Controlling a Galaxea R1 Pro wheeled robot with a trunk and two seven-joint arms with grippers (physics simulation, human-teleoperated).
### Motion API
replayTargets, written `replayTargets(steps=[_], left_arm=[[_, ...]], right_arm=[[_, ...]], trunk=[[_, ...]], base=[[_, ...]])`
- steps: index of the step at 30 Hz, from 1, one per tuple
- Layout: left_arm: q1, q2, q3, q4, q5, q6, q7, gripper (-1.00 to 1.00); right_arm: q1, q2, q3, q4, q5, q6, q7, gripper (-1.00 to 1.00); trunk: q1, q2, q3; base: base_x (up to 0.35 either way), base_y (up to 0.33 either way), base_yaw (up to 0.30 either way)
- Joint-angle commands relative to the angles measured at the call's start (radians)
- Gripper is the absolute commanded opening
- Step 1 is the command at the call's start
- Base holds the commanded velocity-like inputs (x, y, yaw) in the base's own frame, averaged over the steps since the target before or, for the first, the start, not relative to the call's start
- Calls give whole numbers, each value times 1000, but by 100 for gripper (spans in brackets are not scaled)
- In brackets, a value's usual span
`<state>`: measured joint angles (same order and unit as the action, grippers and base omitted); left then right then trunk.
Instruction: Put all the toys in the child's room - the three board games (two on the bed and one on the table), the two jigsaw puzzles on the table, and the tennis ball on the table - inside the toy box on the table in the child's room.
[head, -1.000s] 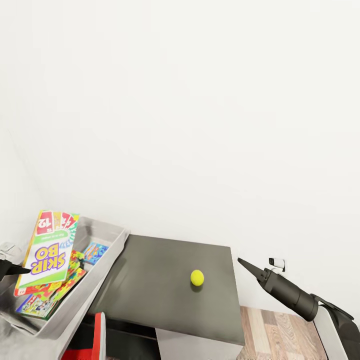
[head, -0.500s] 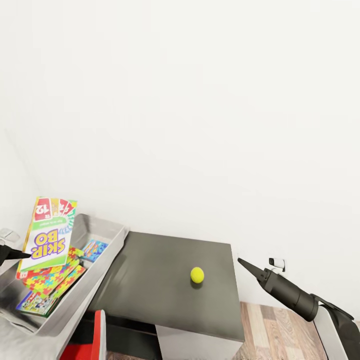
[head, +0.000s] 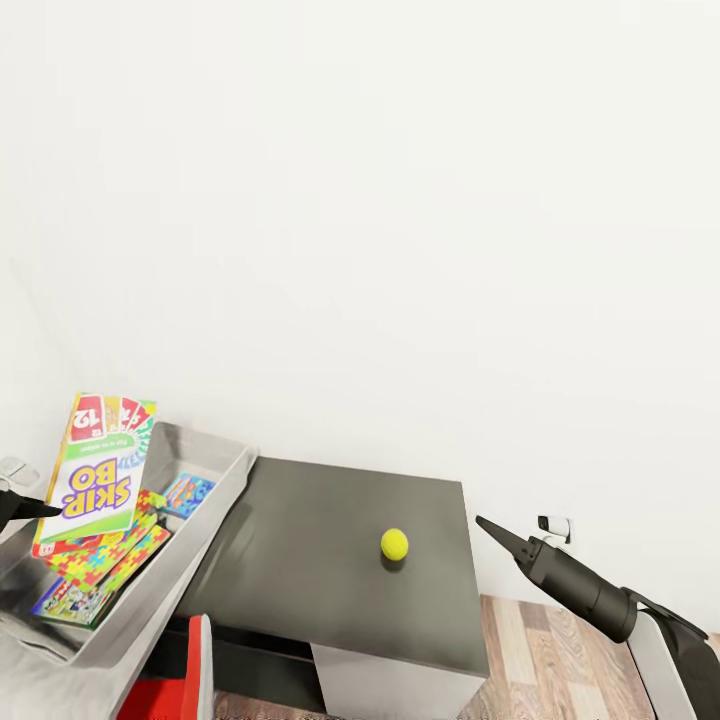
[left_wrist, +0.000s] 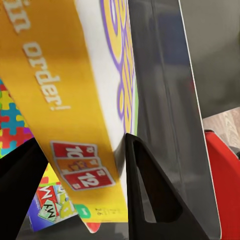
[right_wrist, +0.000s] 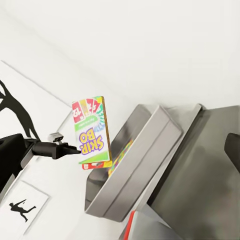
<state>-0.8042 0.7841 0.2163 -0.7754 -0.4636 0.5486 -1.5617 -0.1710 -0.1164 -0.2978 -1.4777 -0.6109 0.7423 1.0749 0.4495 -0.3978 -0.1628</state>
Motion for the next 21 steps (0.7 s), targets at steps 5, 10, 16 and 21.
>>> replayTargets(steps=[5, 10, 16, 21], left_arm=[[-1, 0, 3, -1, -10, 2, -9, -100], [-2, 0, 3, -1, -10, 1, -9, -100], [-3, 0, 3, -2, -10, 1, -9, -100], [-2, 0, 3, -2, -10, 0, -9, -100]], right_arm=[[-1, 0, 0, -1, -4, 6, 0, 100], [-1, 0, -1, -1, -4, 7, 0, 100], [-1, 0, -1, -1, -3, 8, 0, 100], [-1, 0, -1, -1, -3, 9, 0, 100]], trunk=[[1, -2, -10], [1, -2, -18], [1, -2, -28], [1, -2, -36]], base=[[0, 0, 0], [0, 0, 0], [0, 0, 0], [0, 0, 0]])
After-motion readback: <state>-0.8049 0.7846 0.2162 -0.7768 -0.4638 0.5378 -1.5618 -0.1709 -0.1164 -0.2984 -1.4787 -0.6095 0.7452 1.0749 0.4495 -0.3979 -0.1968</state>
